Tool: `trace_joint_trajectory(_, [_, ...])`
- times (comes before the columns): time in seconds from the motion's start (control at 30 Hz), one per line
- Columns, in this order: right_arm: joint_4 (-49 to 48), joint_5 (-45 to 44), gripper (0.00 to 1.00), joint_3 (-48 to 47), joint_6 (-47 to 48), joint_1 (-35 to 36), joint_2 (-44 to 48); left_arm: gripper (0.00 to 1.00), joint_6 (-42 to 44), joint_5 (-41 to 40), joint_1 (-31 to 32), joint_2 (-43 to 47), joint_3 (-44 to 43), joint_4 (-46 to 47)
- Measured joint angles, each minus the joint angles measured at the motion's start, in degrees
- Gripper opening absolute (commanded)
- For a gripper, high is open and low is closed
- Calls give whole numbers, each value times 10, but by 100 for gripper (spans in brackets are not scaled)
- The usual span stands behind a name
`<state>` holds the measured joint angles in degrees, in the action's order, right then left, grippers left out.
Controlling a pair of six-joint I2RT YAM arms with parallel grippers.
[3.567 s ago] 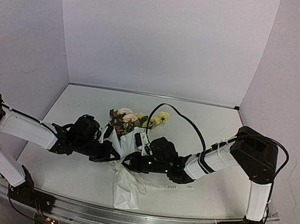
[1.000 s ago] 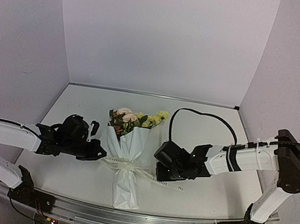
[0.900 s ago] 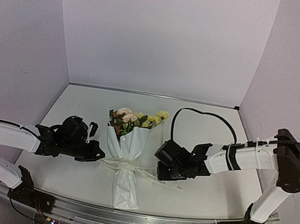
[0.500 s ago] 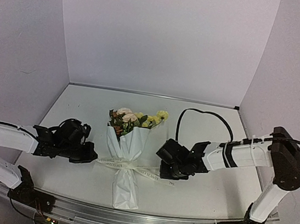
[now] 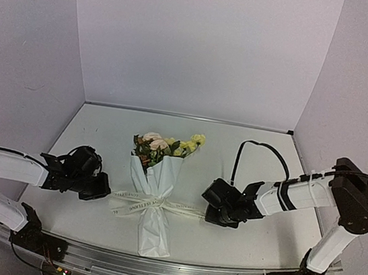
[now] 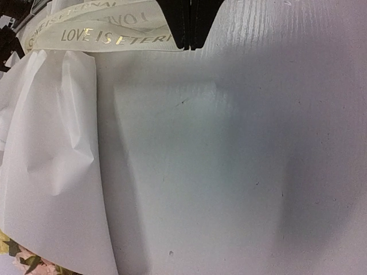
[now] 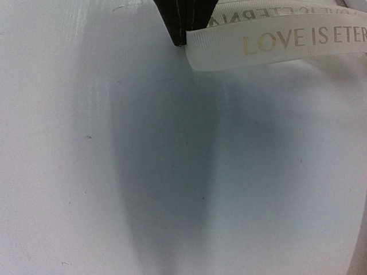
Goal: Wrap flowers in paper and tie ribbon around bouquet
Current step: Tie the half-tied ribbon around the folded bouquet.
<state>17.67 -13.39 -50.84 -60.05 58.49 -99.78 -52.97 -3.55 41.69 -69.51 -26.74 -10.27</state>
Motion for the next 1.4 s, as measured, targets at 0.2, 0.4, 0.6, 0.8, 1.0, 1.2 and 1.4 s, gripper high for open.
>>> trace_joint_trajectory(0.2, [-47, 0, 0, 47, -39, -7, 31, 0, 0, 34, -40, -14, 9, 28])
trace_joint_trajectory(0.4, [-92, 1, 0, 94, -72, -18, 73, 0, 7, 79, -97, -16, 17, 44])
trace_joint_trajectory(0.6, [-120, 1, 0, 123, -97, -28, 104, 0, 21, 120, -143, -30, 17, 49])
trace_joint_trajectory(0.8, [-149, 4, 0, 152, -118, -37, 135, 0, 31, 163, -192, -45, 17, 51])
trace_joint_trajectory(1.0, [-171, 19, 0, 178, -129, -55, 164, 0, 42, 192, -229, -45, 14, 46])
trace_joint_trajectory(1.2, [-180, 28, 0, 185, -132, -71, 180, 0, 58, 207, -244, -50, -8, 41])
trace_joint_trajectory(1.4, [-196, 38, 0, 209, -136, -80, 210, 0, 79, 234, -275, -54, -15, 33])
